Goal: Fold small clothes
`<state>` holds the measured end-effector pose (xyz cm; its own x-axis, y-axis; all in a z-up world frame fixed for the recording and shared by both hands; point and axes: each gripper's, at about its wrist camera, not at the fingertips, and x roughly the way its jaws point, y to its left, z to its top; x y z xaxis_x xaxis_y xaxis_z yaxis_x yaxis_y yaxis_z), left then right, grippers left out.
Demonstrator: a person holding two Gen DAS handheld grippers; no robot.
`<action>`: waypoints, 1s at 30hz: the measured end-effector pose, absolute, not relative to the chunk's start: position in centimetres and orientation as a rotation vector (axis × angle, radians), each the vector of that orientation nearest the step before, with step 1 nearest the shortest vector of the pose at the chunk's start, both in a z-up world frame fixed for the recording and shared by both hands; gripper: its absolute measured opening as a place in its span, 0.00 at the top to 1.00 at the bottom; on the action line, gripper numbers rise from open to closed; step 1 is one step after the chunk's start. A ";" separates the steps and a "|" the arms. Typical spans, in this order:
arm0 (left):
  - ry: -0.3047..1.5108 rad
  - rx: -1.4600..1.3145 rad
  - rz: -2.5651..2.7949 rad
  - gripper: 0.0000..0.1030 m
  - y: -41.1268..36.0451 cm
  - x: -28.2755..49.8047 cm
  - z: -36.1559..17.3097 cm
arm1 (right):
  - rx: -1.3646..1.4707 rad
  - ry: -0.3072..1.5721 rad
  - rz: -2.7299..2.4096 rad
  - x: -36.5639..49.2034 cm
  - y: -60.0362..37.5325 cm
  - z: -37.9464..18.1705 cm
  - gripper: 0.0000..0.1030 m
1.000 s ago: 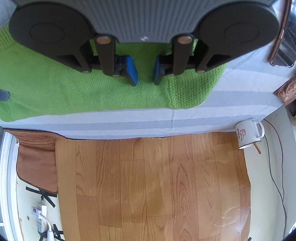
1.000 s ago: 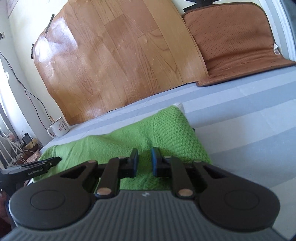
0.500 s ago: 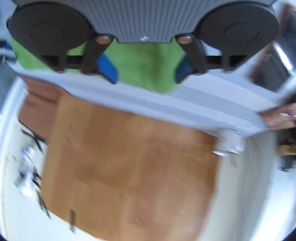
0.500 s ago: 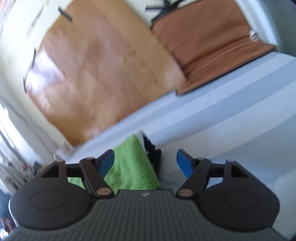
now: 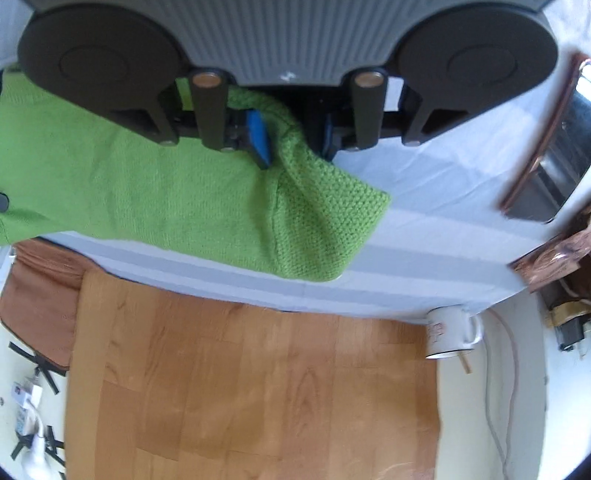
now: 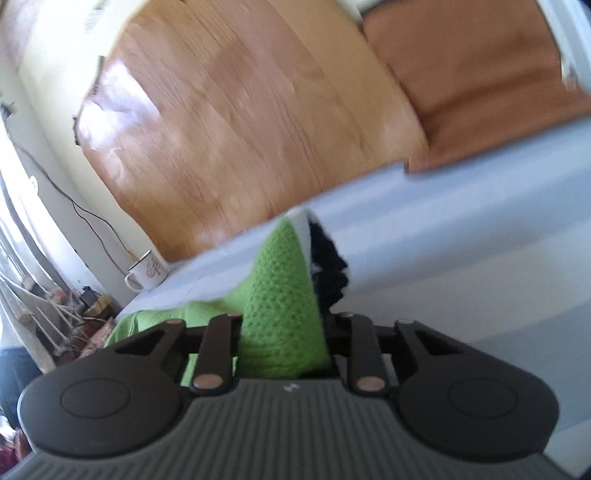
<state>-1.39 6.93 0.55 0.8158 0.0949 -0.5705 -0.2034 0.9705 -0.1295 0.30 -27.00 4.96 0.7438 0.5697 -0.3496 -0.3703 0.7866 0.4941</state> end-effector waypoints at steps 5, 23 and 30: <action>0.613 -0.210 0.009 0.79 3.8 0.8 1.1 | 0.458 0.454 0.388 -0.1 -32.5 6.0 0.75; 0.414 -0.129 0.028 0.63 3.7 -0.7 6.0 | 0.646 0.547 0.321 1.3 -35.5 1.3 0.41; 0.437 0.009 -0.110 0.61 -0.4 5.7 6.1 | 0.683 0.535 0.297 -2.6 -36.4 1.0 0.41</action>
